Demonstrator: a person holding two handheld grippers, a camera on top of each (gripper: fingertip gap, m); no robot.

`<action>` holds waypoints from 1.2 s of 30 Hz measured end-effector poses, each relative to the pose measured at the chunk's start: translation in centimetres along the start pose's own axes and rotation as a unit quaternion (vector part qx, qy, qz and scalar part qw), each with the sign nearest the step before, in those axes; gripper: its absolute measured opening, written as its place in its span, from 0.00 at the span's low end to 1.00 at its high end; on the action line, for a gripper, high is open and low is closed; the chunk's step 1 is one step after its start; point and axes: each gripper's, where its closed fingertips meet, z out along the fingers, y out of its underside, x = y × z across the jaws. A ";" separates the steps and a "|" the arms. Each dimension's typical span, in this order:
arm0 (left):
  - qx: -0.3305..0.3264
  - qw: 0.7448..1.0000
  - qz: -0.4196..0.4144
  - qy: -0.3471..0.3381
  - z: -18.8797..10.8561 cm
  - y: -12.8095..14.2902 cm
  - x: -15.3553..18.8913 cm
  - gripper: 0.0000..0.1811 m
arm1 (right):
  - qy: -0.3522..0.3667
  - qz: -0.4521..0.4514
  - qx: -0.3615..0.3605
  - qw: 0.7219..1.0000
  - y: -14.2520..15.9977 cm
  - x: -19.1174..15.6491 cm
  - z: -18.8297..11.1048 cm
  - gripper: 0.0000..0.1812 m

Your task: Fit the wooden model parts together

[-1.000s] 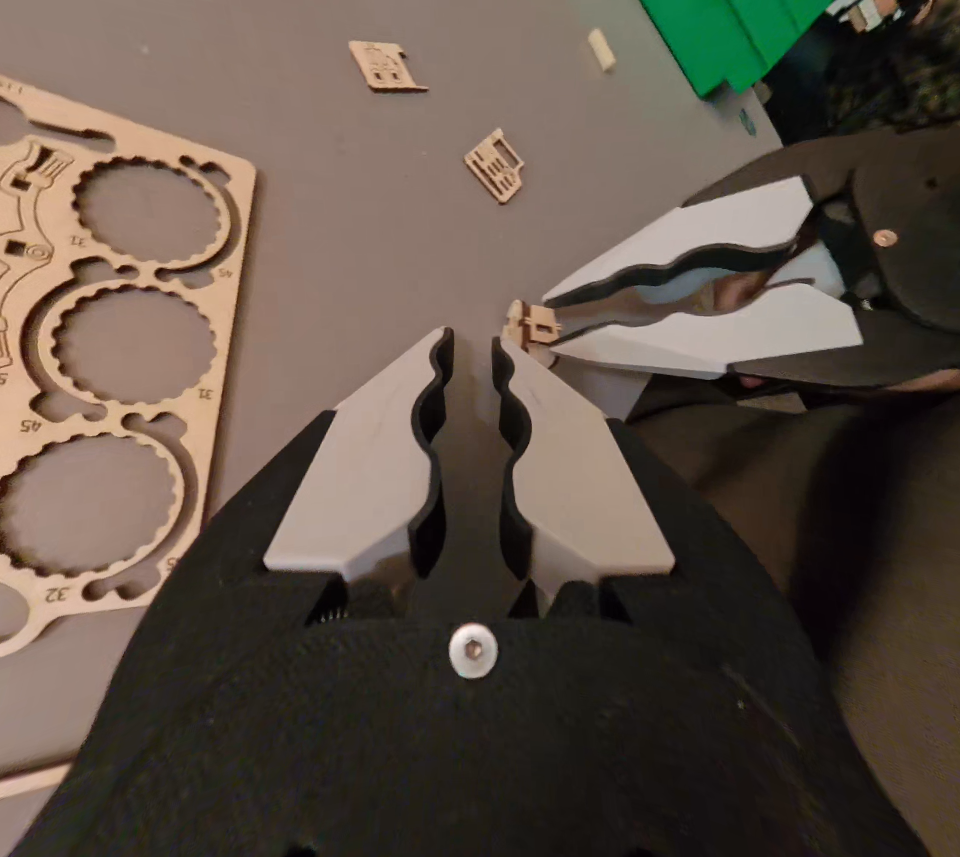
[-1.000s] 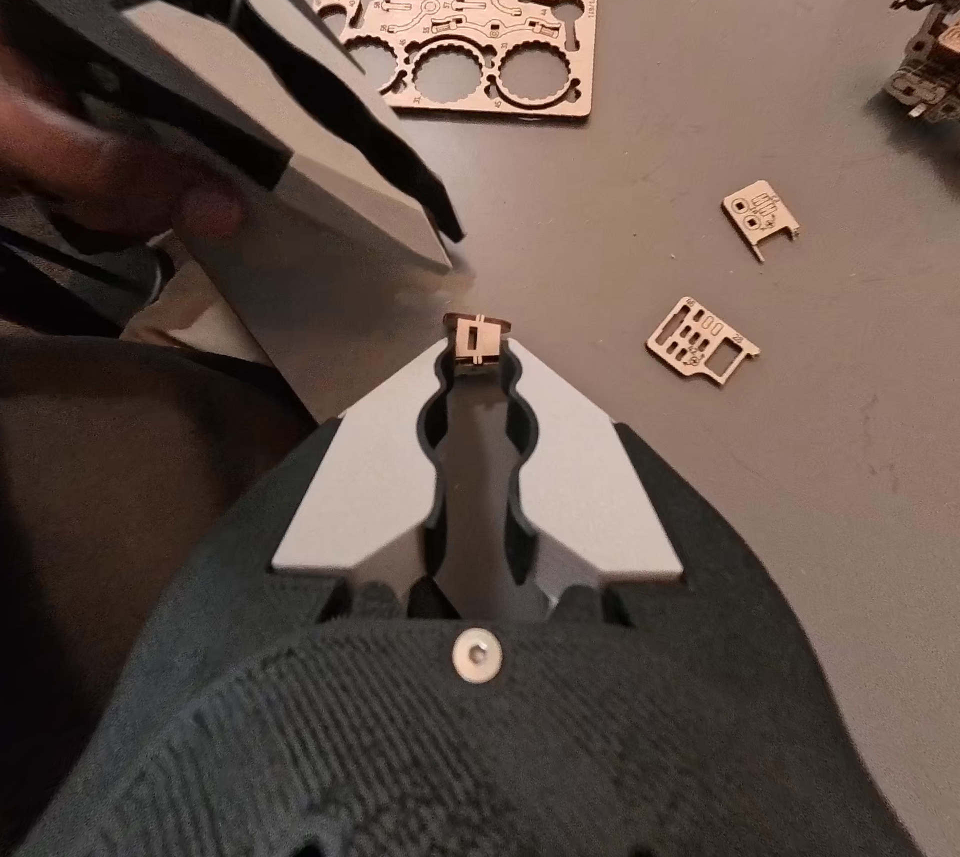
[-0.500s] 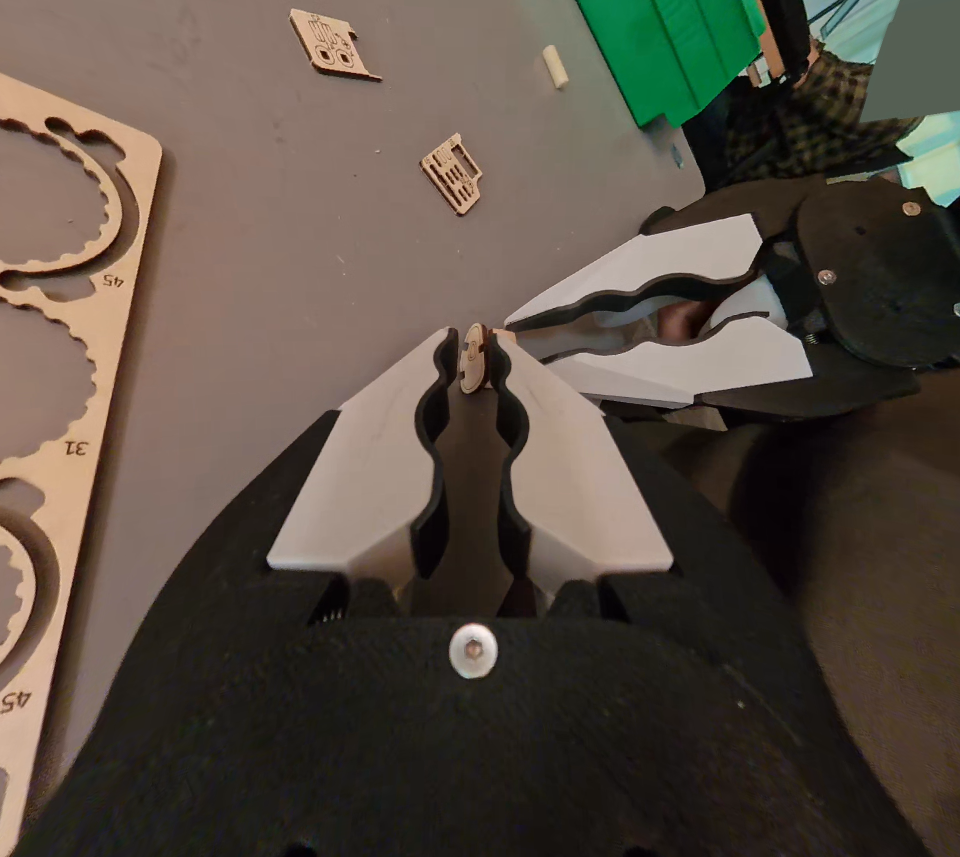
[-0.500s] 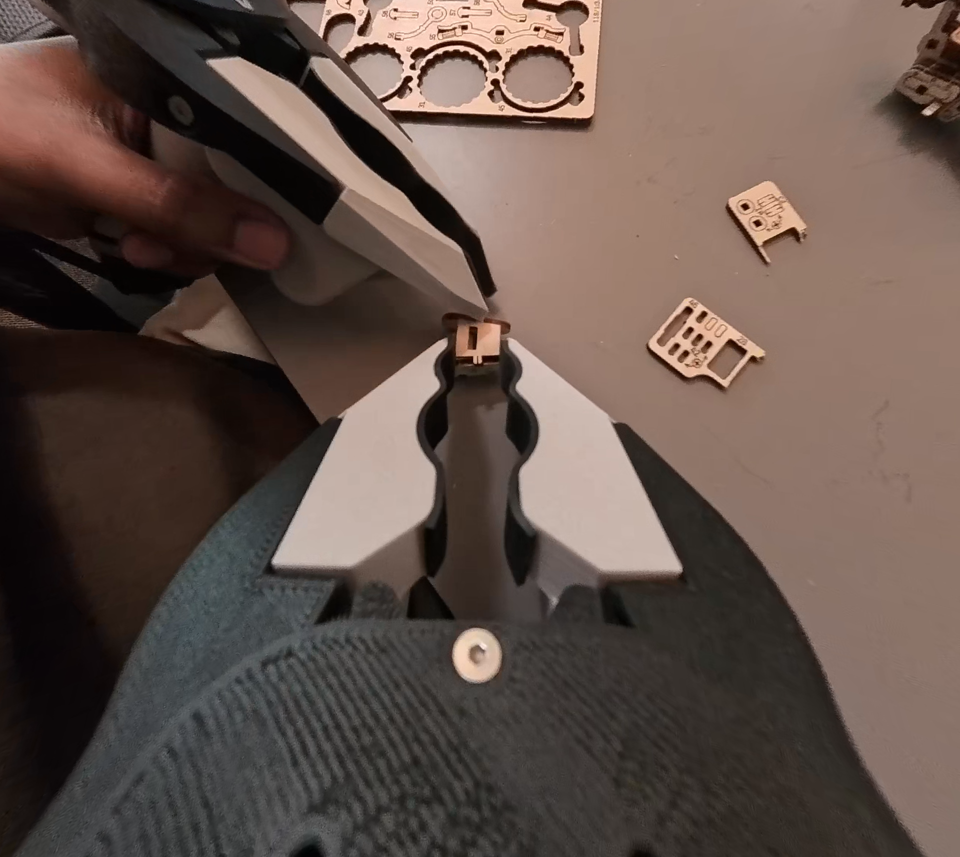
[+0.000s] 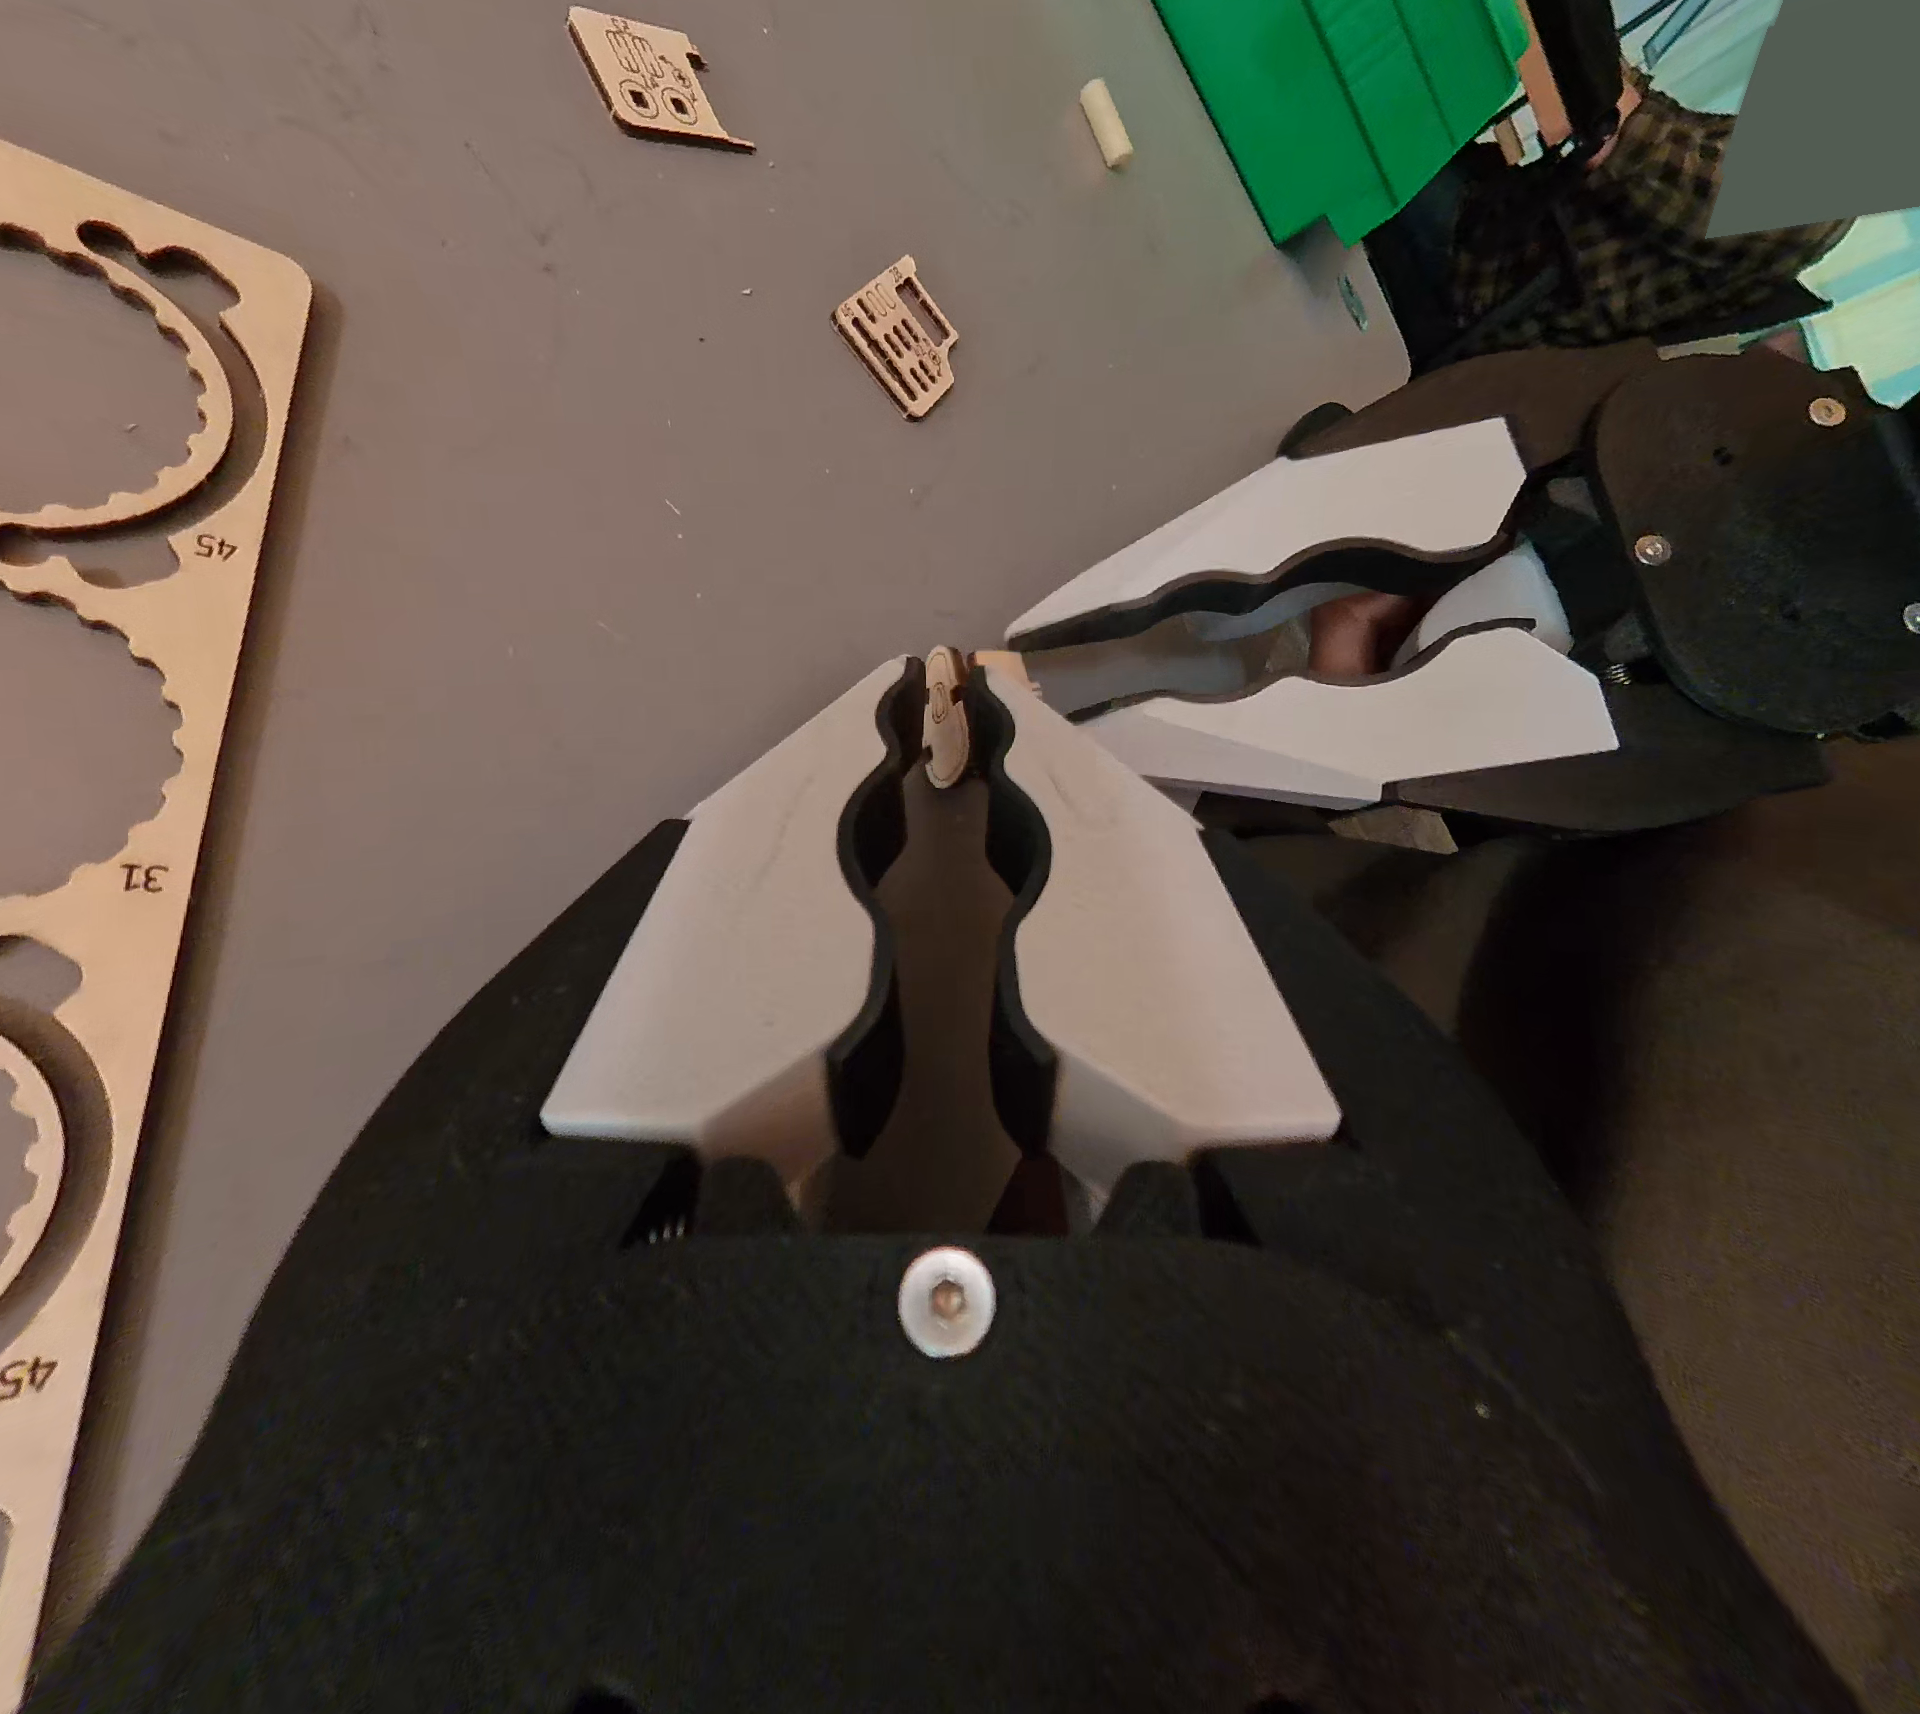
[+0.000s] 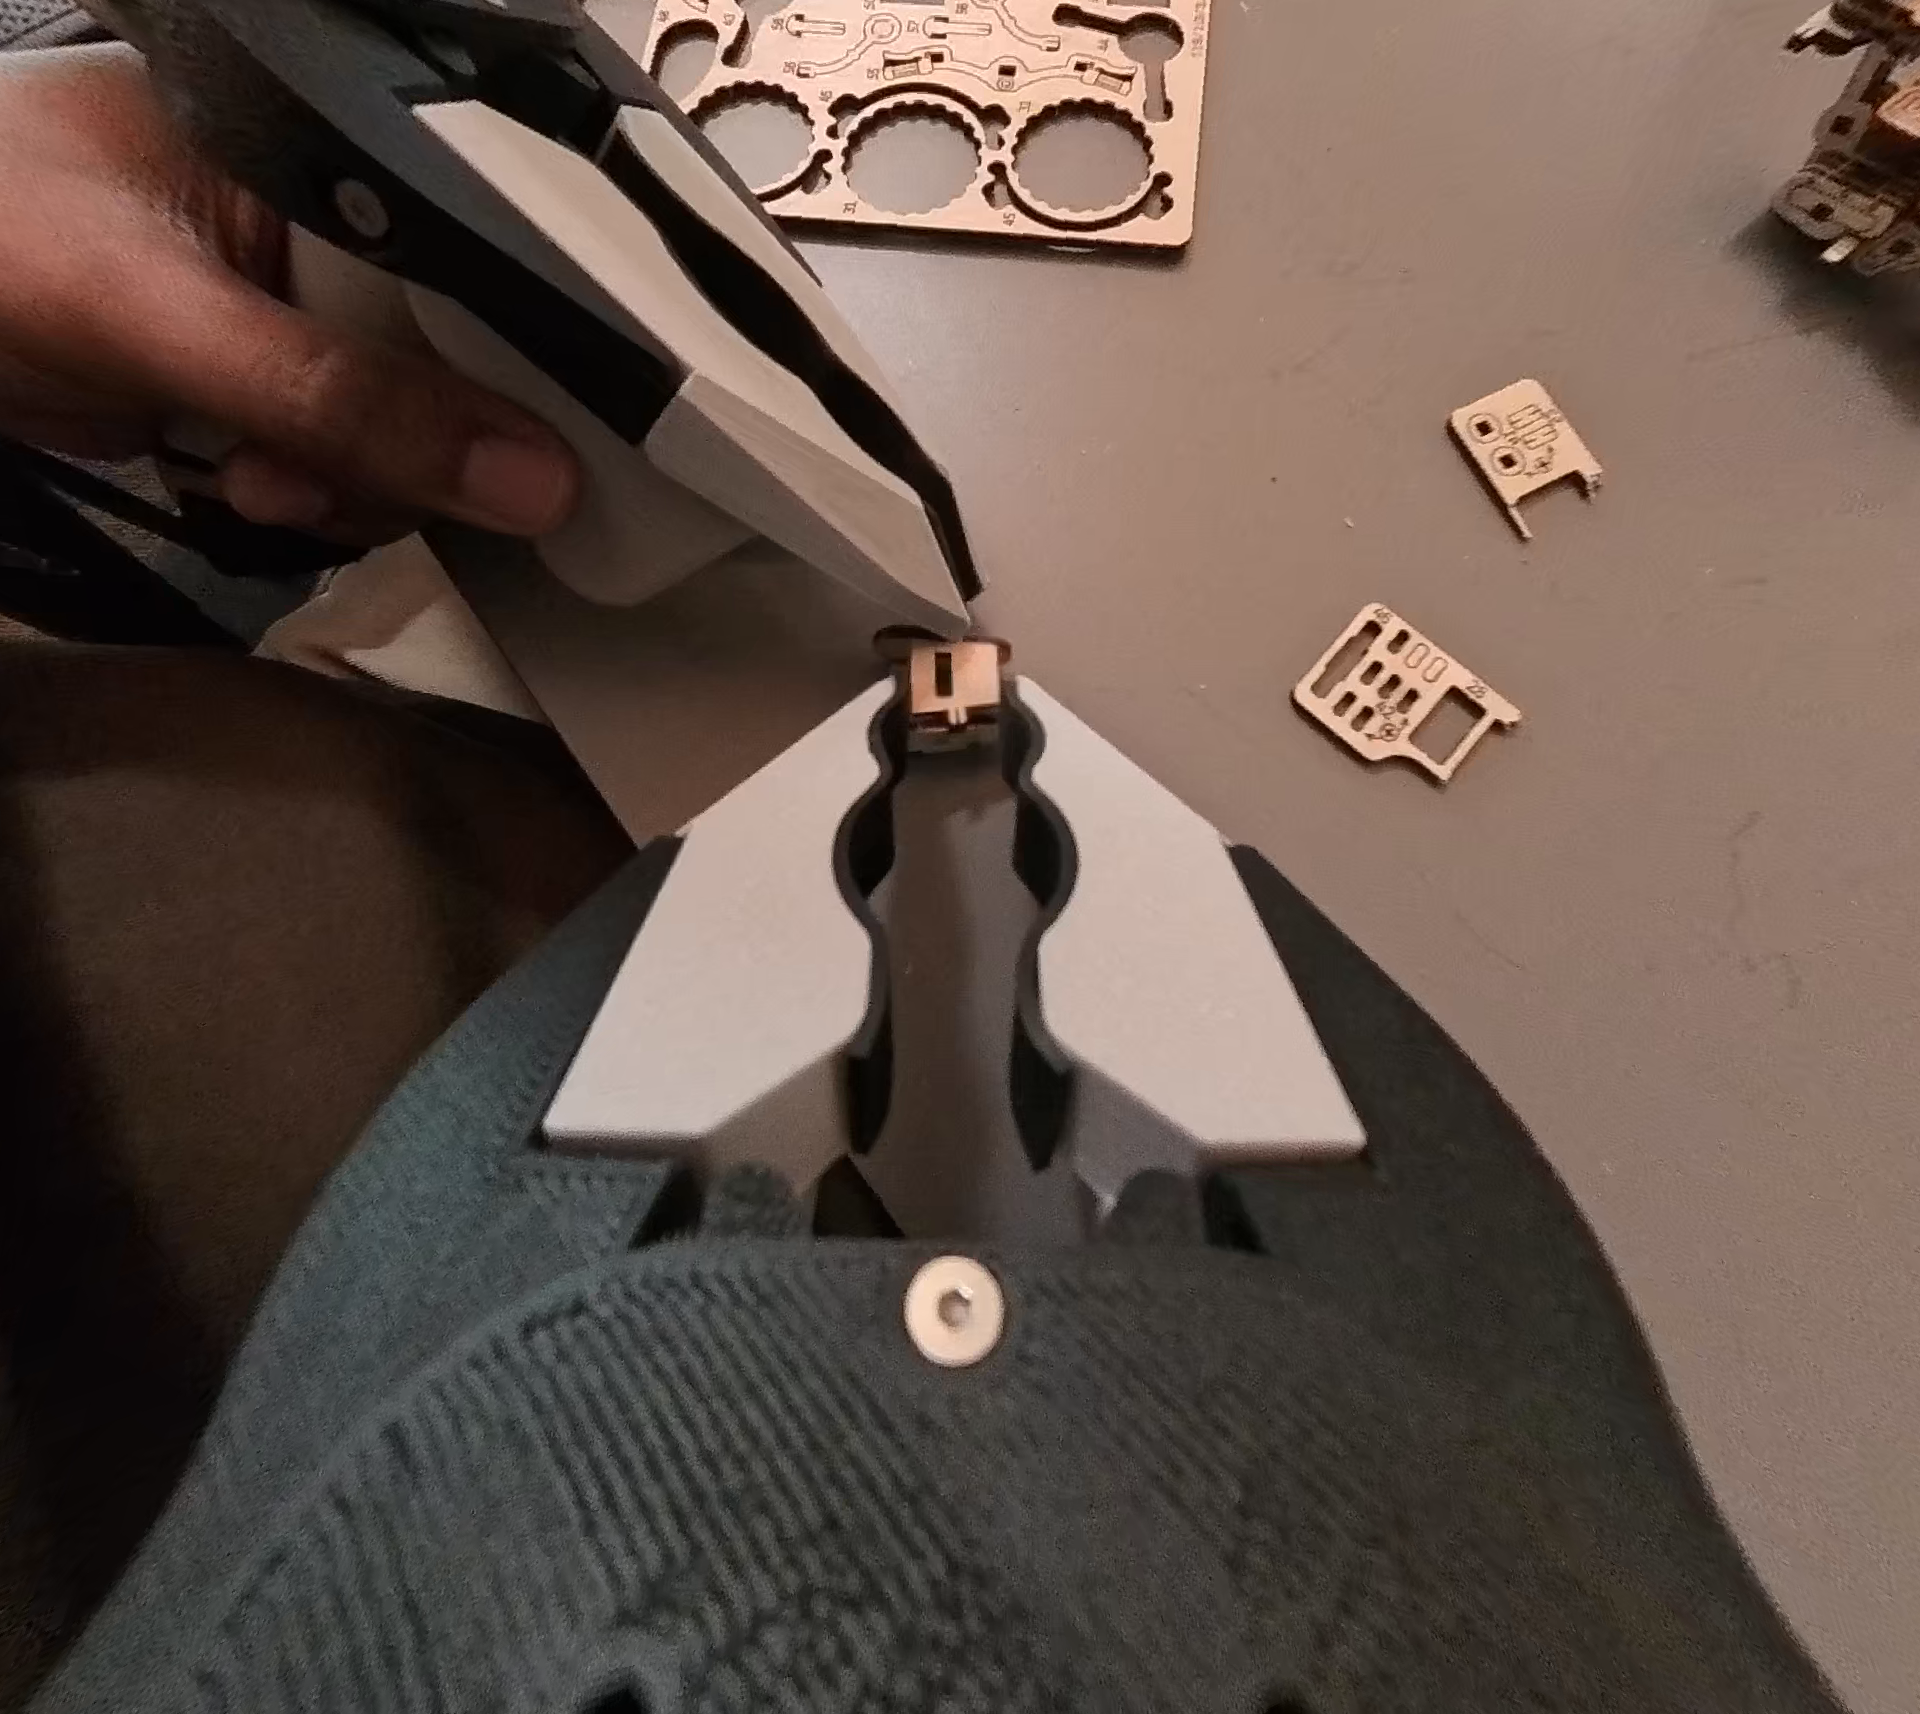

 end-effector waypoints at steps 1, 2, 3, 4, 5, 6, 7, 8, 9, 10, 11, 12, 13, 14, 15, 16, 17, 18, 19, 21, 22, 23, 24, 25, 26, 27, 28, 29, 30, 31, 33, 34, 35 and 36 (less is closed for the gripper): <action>0.001 1.000 0.000 -0.001 0.0 0.0 0.0 0.04 | 0.004 -0.001 0.002 1.000 -0.1 0.1 -0.1 0.09; 0.001 1.000 0.000 -0.001 0.0 0.0 -0.1 0.04 | 0.007 -0.003 0.005 1.000 -0.2 0.3 -0.2 0.09; 0.000 1.000 -0.001 0.000 -0.1 0.0 -0.1 0.04 | 0.006 -0.002 0.009 1.000 -0.3 0.4 -0.4 0.10; 0.001 1.000 -0.001 0.000 -0.1 0.0 -0.1 0.04 | -0.001 0.002 0.015 1.000 -0.5 0.4 -0.6 0.10; 0.001 1.000 -0.001 0.000 -0.1 0.0 0.0 0.04 | -0.010 0.014 0.022 1.000 -0.7 0.5 -0.9 0.11; 0.000 1.000 0.000 0.000 -0.1 0.0 0.0 0.04 | -0.020 0.028 0.029 0.999 -0.8 0.6 -1.1 0.11; 0.000 1.000 0.000 0.001 -0.1 0.0 0.0 0.04 | -0.031 0.043 0.034 0.998 -0.9 0.8 -1.4 0.11; 0.000 1.000 0.000 0.001 -0.1 0.0 0.0 0.04 | -0.040 0.058 0.038 0.997 -0.9 1.1 -1.5 0.11; 0.000 1.000 0.000 0.001 -0.1 0.0 0.0 0.04 | -0.045 0.071 0.039 0.996 -0.8 1.4 -1.6 0.10; 0.000 1.000 0.000 0.001 -0.1 0.0 0.0 0.04 | -0.046 0.084 0.037 0.995 -0.6 1.9 -1.7 0.09; 0.000 1.000 0.000 0.001 -0.1 0.0 0.0 0.04 | -0.041 0.095 0.033 0.994 -0.3 2.5 -1.6 0.08; -0.001 1.000 0.001 0.001 -0.1 0.1 0.0 0.04 | -0.033 0.105 0.029 0.993 0.0 3.1 -1.5 0.07; -0.001 1.000 0.001 0.001 -0.1 0.1 0.0 0.04 | -0.030 0.114 0.026 0.993 0.3 3.4 -1.4 0.06; -0.001 1.000 0.000 0.001 -0.1 0.1 0.0 0.04 | -0.034 0.120 0.025 0.992 0.5 3.5 -1.3 0.05; 0.000 1.000 0.000 0.001 -0.1 0.1 0.0 0.04 | -0.046 0.126 0.026 0.991 0.4 3.1 -1.1 0.06; 0.000 1.000 0.000 0.001 -0.1 0.0 0.0 0.04 | -0.062 0.130 0.029 0.989 0.3 2.5 -1.1 0.07; 0.001 1.000 0.000 0.001 -0.1 0.0 0.0 0.04 | -0.076 0.131 0.032 0.988 0.1 1.9 -1.0 0.07; 0.001 1.000 0.000 0.001 -0.1 0.0 0.0 0.04 | -0.083 0.129 0.032 0.988 0.0 1.5 -0.9 0.08; 0.001 1.000 0.000 0.000 -0.1 0.0 0.0 0.04 | -0.082 0.124 0.030 0.988 0.0 1.3 -0.7 0.08; 0.002 1.000 0.000 0.000 -0.1 -0.1 0.0 0.03 | -0.066 0.110 0.021 0.991 0.3 1.4 -0.4 0.07; 0.002 1.000 0.000 0.000 -0.1 -0.1 0.0 0.04 | -0.061 0.105 0.018 0.992 0.5 1.4 -0.2 0.07; 0.003 1.000 -0.001 0.000 -0.1 -0.1 0.0 0.03 | -0.061 0.104 0.017 0.993 0.5 1.4 -0.2 0.07; 0.003 1.000 -0.001 0.001 -0.1 -0.1 0.0 0.03 | -0.065 0.106 0.015 0.992 0.5 1.3 -0.2 0.07; 0.003 1.000 -0.001 0.001 -0.2 -0.1 0.0 0.03 | -0.069 0.108 0.014 0.992 0.6 1.2 -0.2 0.07; 0.003 1.000 0.000 0.001 -0.2 -0.1 0.0 0.03 | -0.071 0.111 0.015 0.991 0.5 1.3 -0.2 0.07; 0.002 1.000 0.000 0.000 -0.2 -0.1 0.0 0.03 | -0.073 0.114 0.017 0.991 0.5 1.3 -0.3 0.07; 0.003 1.000 0.000 0.000 -0.2 -0.1 0.0 0.03 | -0.073 0.115 0.019 0.990 0.4 1.4 -0.4 0.07; 0.002 1.000 0.000 0.000 -0.2 -0.1 -0.1 0.03 | -0.071 0.116 0.020 0.990 0.4 1.5 -0.5 0.07; 0.001 1.000 0.000 -0.002 -0.1 0.0 -0.1 0.03 | -0.070 0.116 0.021 0.991 0.4 1.6 -0.5 0.07; -0.001 1.000 0.001 -0.002 -0.1 0.0 -0.1 0.03 | -0.068 0.115 0.021 0.991 0.4 1.7 -0.5 0.07; 0.000 1.000 0.000 0.000 -0.1 0.0 0.0 0.03 | -0.068 0.112 0.023 0.991 0.4 1.7 -0.5 0.07; 0.000 1.000 -0.001 0.001 -0.1 0.0 0.0 0.03 | -0.068 0.110 0.025 0.991 0.3 1.7 -0.5 0.07; 0.001 1.000 -0.002 0.003 -0.1 0.0 0.0 0.03 | -0.067 0.107 0.027 0.992 0.2 1.6 -0.5 0.07; 0.002 1.000 -0.002 0.004 -0.1 0.0 0.1 0.03 | -0.065 0.104 0.027 0.992 0.2 1.7 -0.6 0.07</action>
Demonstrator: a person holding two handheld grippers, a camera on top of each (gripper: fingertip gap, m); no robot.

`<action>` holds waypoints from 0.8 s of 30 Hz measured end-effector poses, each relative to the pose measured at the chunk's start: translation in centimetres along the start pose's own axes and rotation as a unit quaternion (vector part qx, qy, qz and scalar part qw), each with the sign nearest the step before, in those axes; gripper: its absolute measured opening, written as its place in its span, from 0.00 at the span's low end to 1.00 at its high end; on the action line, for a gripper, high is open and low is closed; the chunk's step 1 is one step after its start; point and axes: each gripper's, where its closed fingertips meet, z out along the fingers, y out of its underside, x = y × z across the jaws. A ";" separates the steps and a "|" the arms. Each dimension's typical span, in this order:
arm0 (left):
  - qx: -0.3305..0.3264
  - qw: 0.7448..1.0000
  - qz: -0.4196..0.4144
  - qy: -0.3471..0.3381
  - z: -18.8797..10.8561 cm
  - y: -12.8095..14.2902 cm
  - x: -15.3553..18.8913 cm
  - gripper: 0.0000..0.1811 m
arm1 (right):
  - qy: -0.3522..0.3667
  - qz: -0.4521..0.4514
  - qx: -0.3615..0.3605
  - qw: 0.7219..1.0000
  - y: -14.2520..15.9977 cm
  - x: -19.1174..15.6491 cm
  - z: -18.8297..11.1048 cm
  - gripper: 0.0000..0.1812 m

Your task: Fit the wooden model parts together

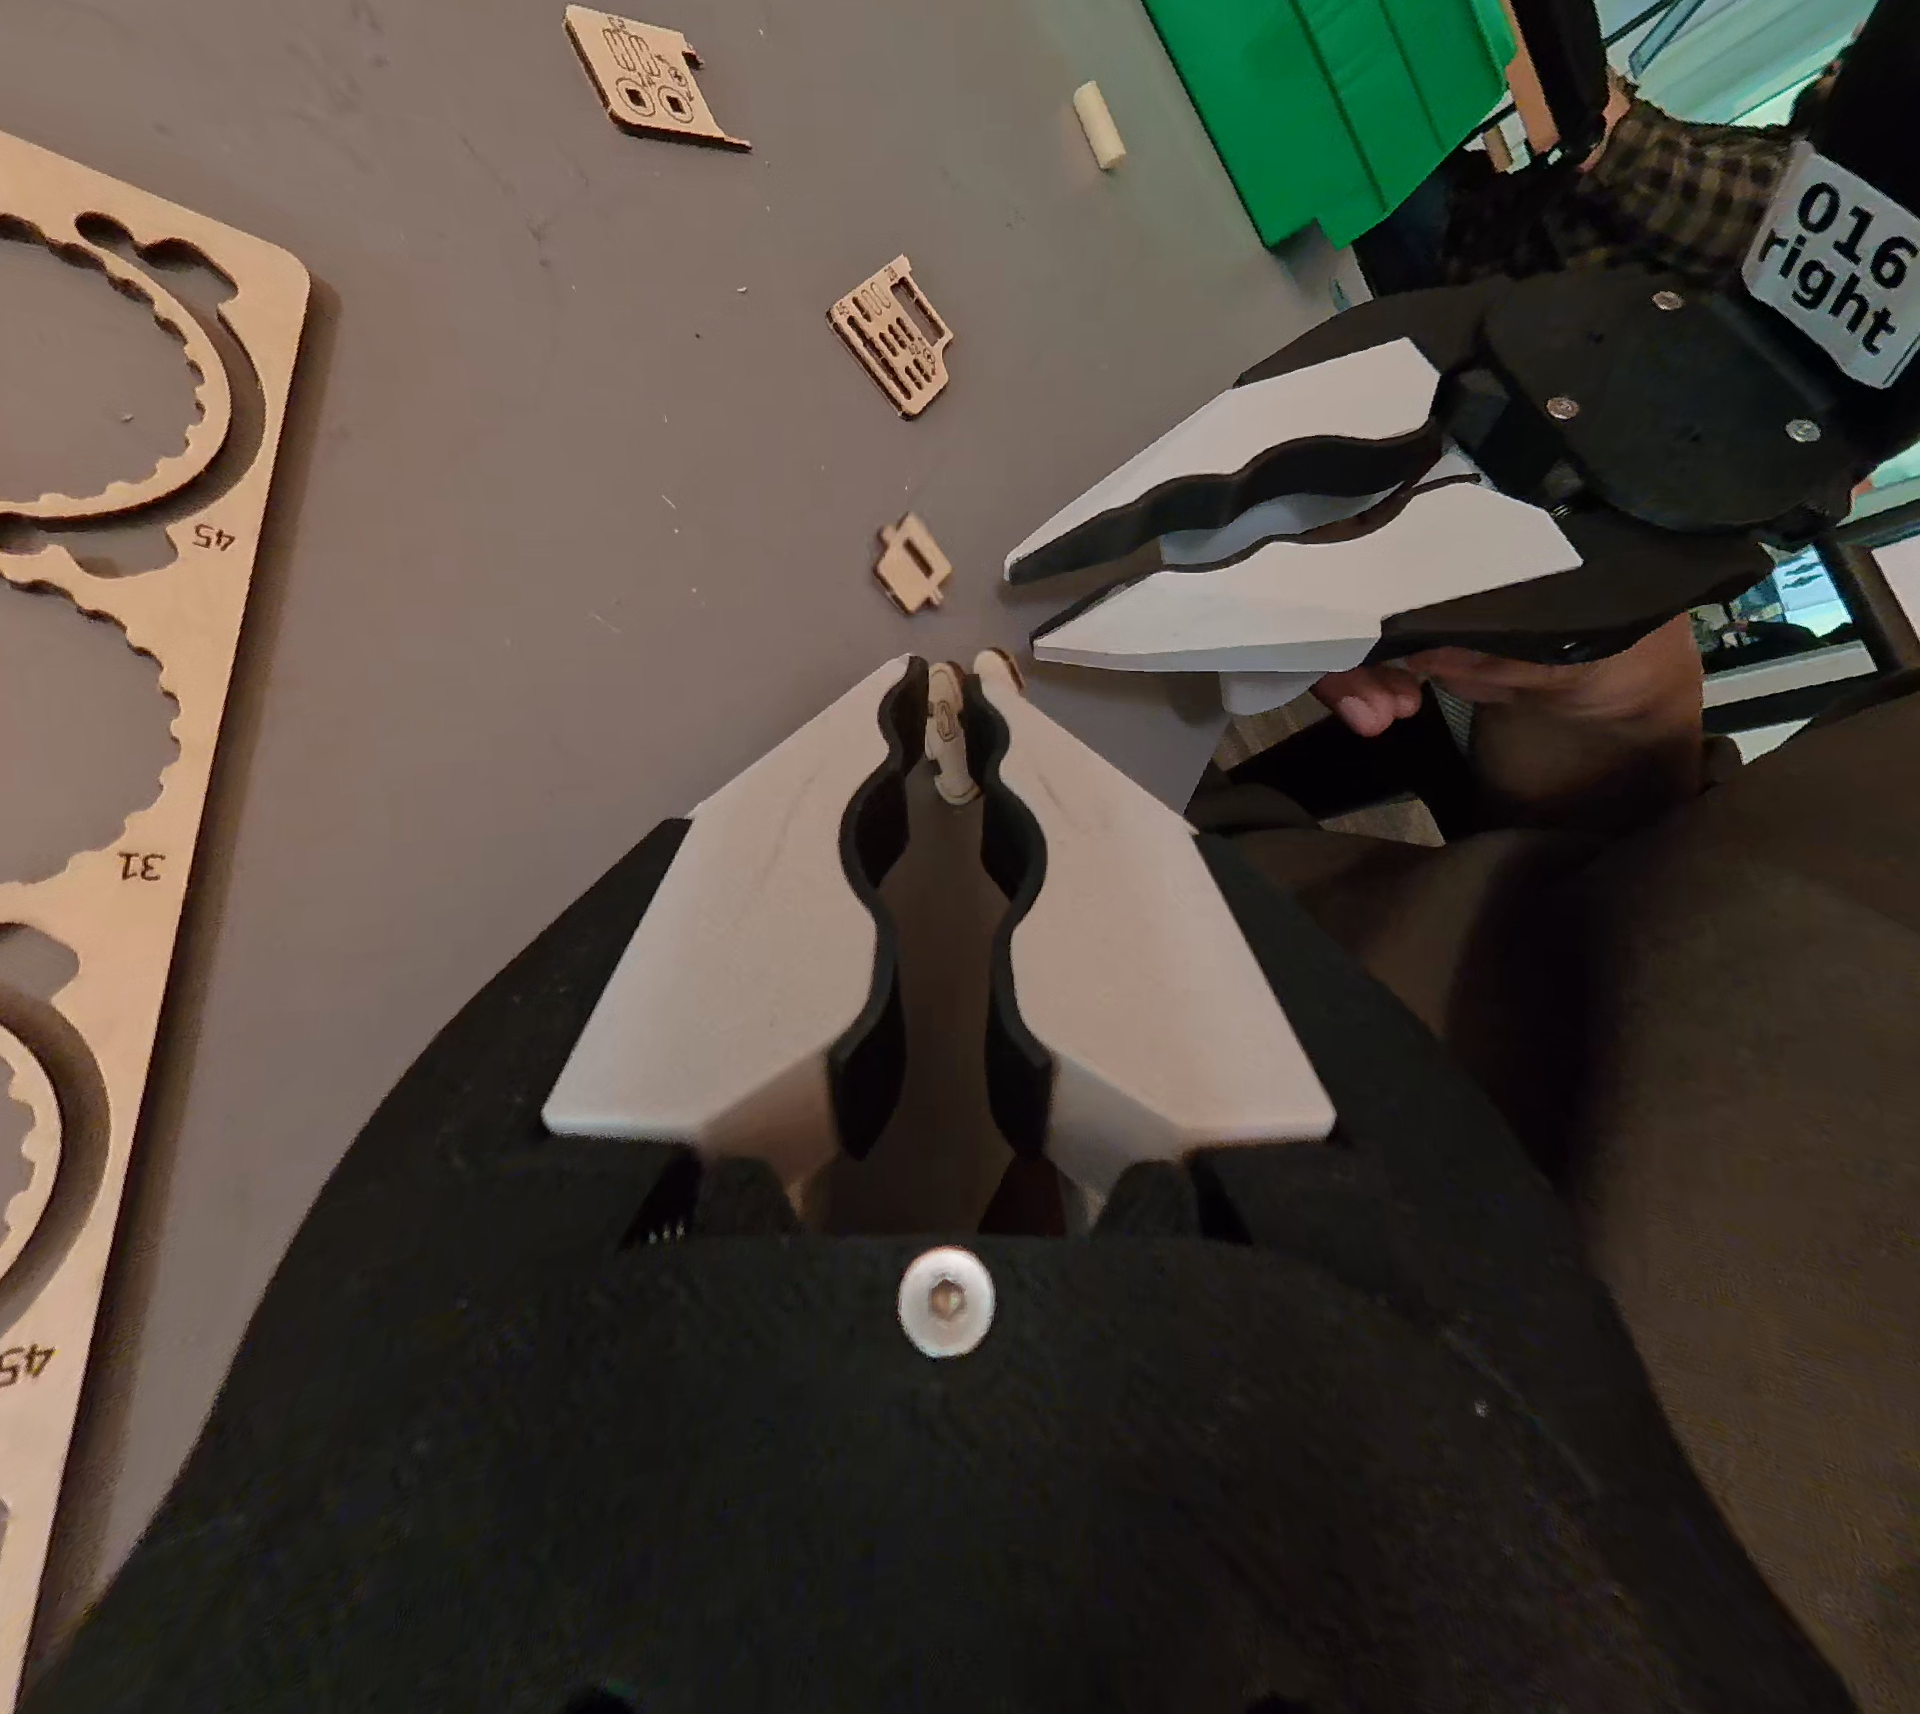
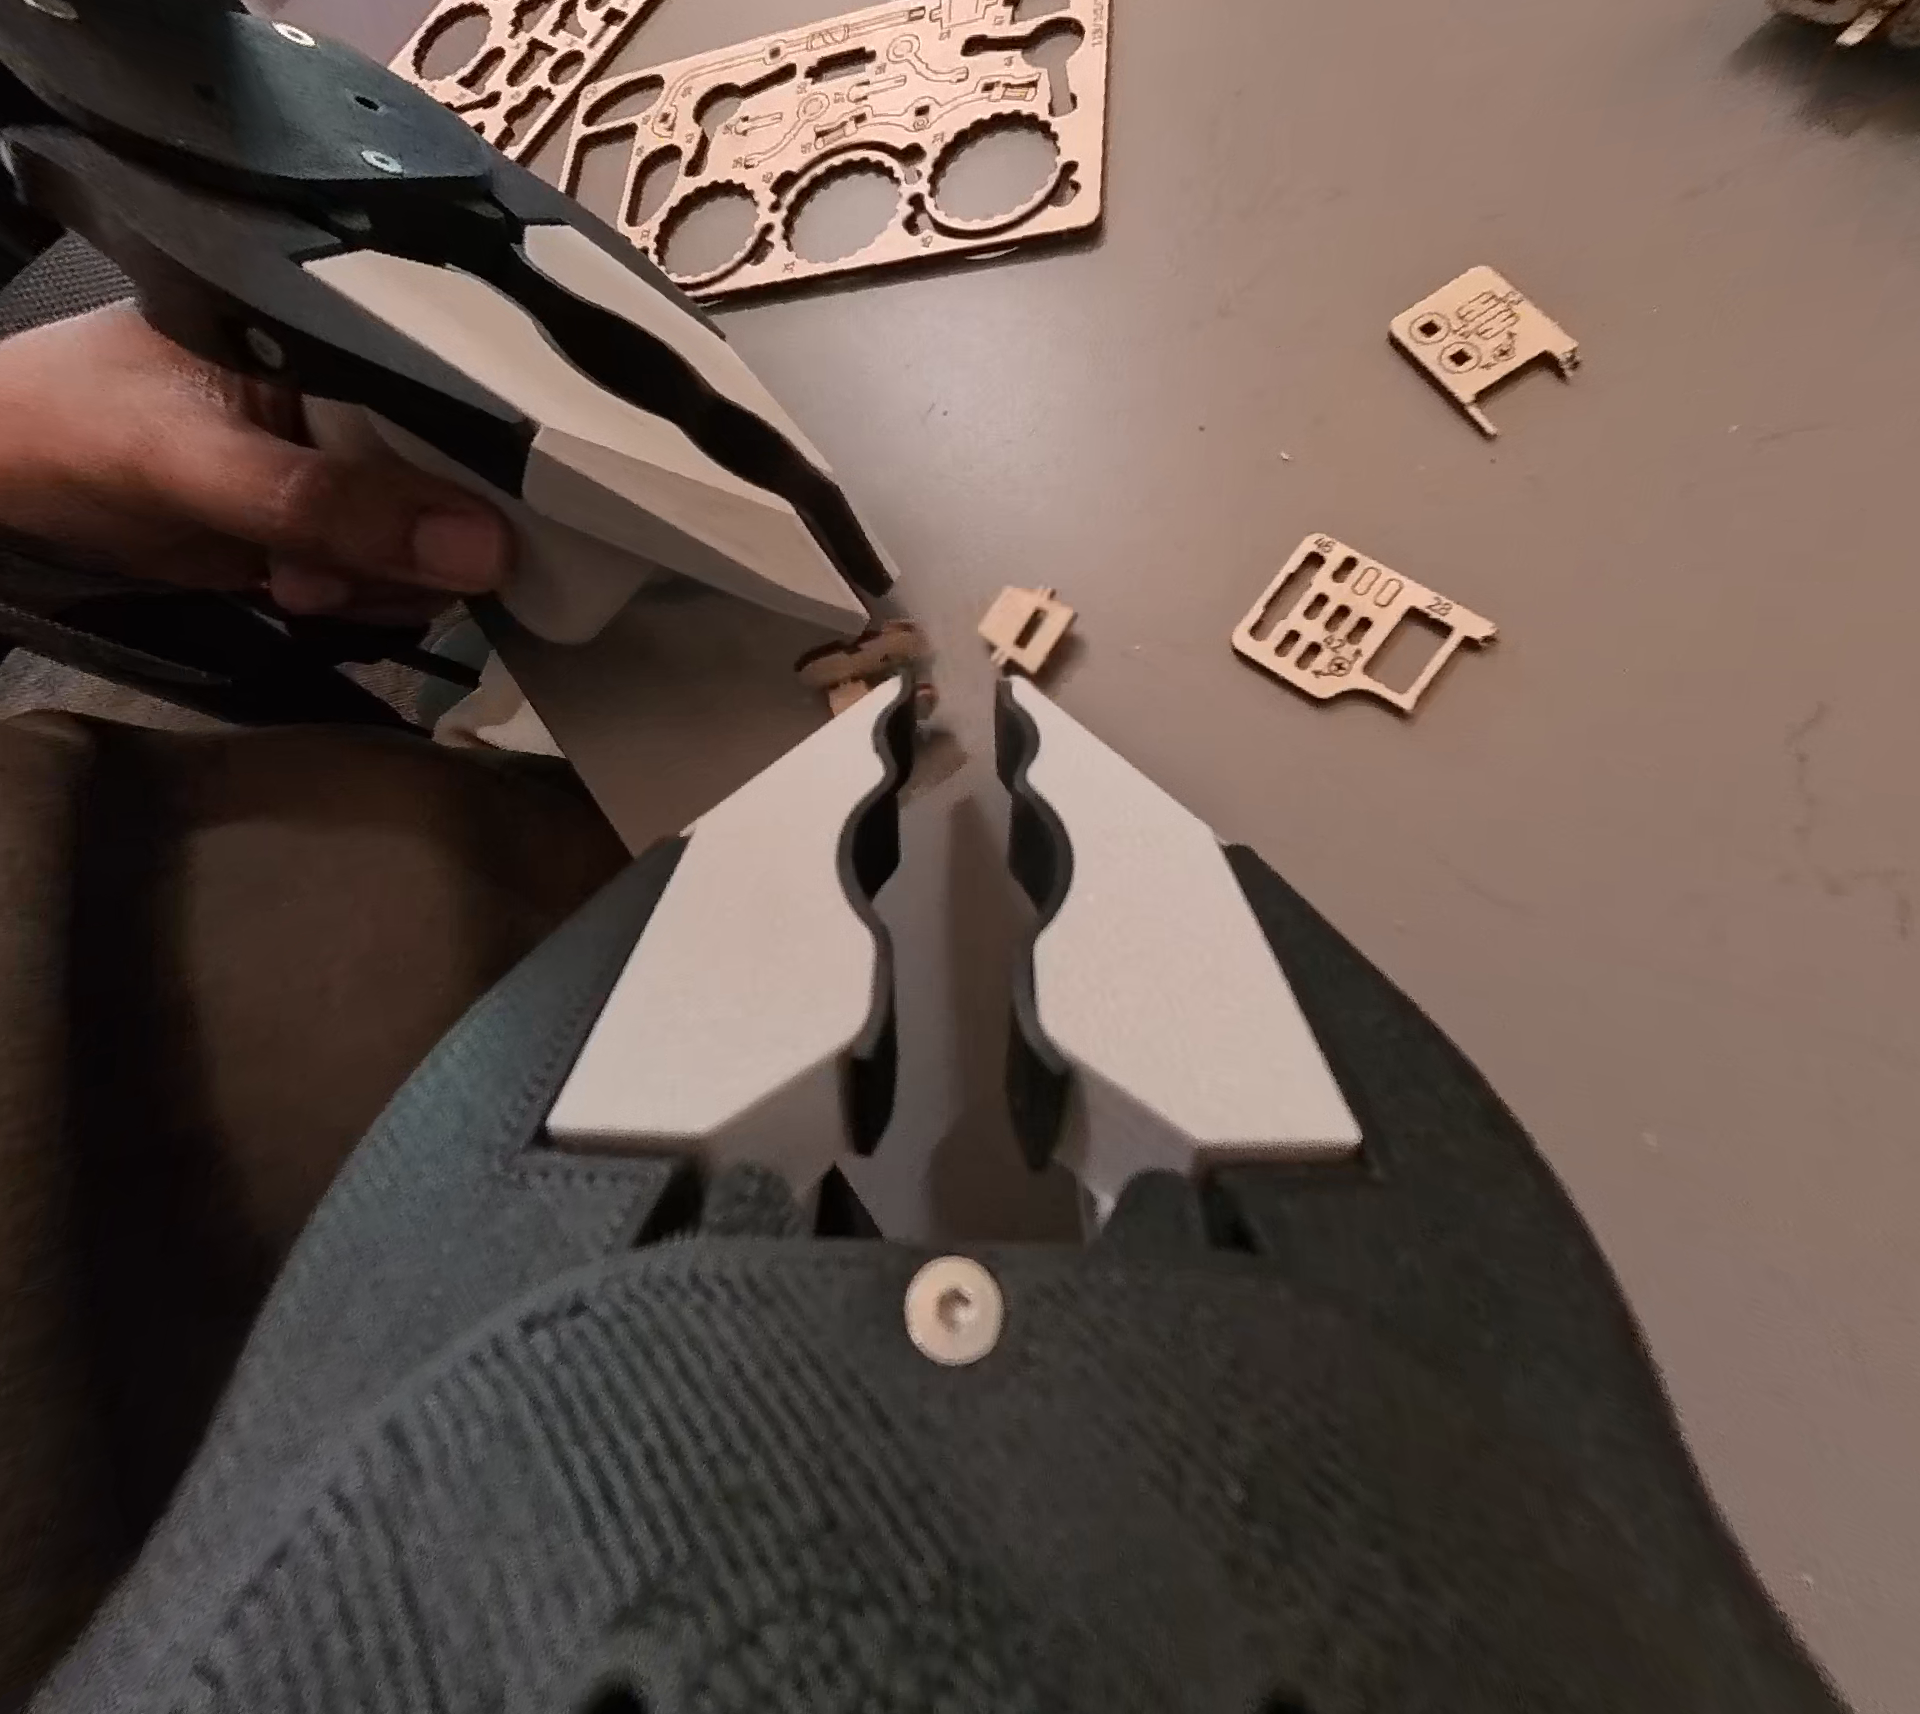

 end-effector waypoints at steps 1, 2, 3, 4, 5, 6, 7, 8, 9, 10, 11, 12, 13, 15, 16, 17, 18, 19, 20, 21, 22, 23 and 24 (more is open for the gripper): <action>0.000 1.000 0.000 0.001 0.0 0.0 0.0 0.03 | 0.005 -0.004 0.000 1.000 0.0 0.1 0.0 0.07; 0.000 1.000 -0.001 0.002 0.0 0.0 0.0 0.03 | 0.012 -0.010 0.002 1.000 -0.1 0.4 -0.1 0.07; 0.000 1.000 -0.001 0.003 0.0 0.0 0.0 0.04 | 0.023 -0.017 0.004 1.000 -0.1 0.7 -0.1 0.07; 0.001 1.000 0.000 0.004 -0.1 0.0 0.1 0.04 | 0.034 -0.026 0.007 0.999 -0.2 1.1 -0.2 0.07; 0.001 1.000 0.001 0.007 -0.1 0.0 0.2 0.04 | 0.046 -0.038 0.012 0.998 -0.3 1.5 -0.2 0.07; 0.003 1.000 0.002 0.009 -0.1 -0.1 0.3 0.04 | 0.057 -0.052 0.017 0.997 -0.5 1.9 -0.3 0.07; 0.005 1.000 0.004 0.013 -0.2 -0.2 0.5 0.04 | 0.064 -0.066 0.023 0.995 -0.7 2.1 -0.4 0.07; 0.007 1.000 0.007 0.017 -0.2 -0.2 0.6 0.04 | 0.066 -0.078 0.028 0.994 -0.8 2.2 -0.3 0.07; 0.008 1.000 0.010 0.019 -0.3 -0.3 0.8 0.04 | 0.063 -0.085 0.033 0.994 -0.8 2.2 -0.3 0.07; 0.008 1.000 0.014 0.020 -0.4 -0.3 0.8 0.05 | 0.058 -0.086 0.036 0.994 -0.8 2.1 -0.2 0.07; 0.008 1.000 0.018 0.019 -0.4 -0.3 0.8 0.05 | 0.051 -0.081 0.035 0.995 -0.7 2.1 0.0 0.08; 0.009 1.000 0.023 0.016 -0.5 -0.3 0.7 0.05 | 0.042 -0.072 0.031 0.996 -0.6 2.0 0.3 0.09; 0.010 0.999 0.029 0.012 -0.5 -0.3 0.6 0.05 | 0.035 -0.064 0.029 0.997 -0.5 1.9 0.5 0.10; 0.015 0.999 0.037 0.009 -0.7 -0.4 0.6 0.05 | 0.023 -0.058 0.029 0.998 -0.5 1.5 1.0 0.12; 0.018 0.999 0.041 0.008 -0.8 -0.5 0.5 0.05 | 0.021 -0.060 0.028 0.998 -0.6 1.4 1.2 0.14; 0.022 0.999 0.045 0.007 -0.9 -0.6 0.5 0.05 | 0.025 -0.065 0.025 0.997 -0.6 1.3 1.5 0.15; 0.024 0.998 0.050 0.005 -1.0 -0.7 0.4 0.05 | 0.035 -0.074 0.017 0.997 -0.4 1.5 1.9 0.15; 0.027 0.998 0.055 0.002 -1.1 -0.7 0.3 0.05 | 0.049 -0.084 0.009 0.995 -0.3 1.7 2.1 0.13; 0.029 0.998 0.058 0.000 -1.2 -0.9 0.2 0.05 | 0.062 -0.095 0.010 0.994 -0.4 1.9 2.2 0.10; 0.033 0.998 0.061 0.000 -1.3 -1.0 0.1 0.05 | 0.067 -0.102 0.009 0.992 -0.5 1.9 2.2 0.10; 0.039 0.997 0.063 0.001 -1.5 -1.2 0.2 0.06 | 0.069 -0.104 0.010 0.992 -0.5 1.9 2.2 0.09; 0.045 0.997 0.066 0.003 -1.6 -1.4 0.3 0.06 | 0.068 -0.103 0.013 0.992 -0.5 1.9 2.1 0.08; 0.049 0.996 0.068 0.007 -1.7 -1.5 0.4 0.06 | 0.063 -0.101 0.019 0.993 -0.6 1.7 1.9 0.08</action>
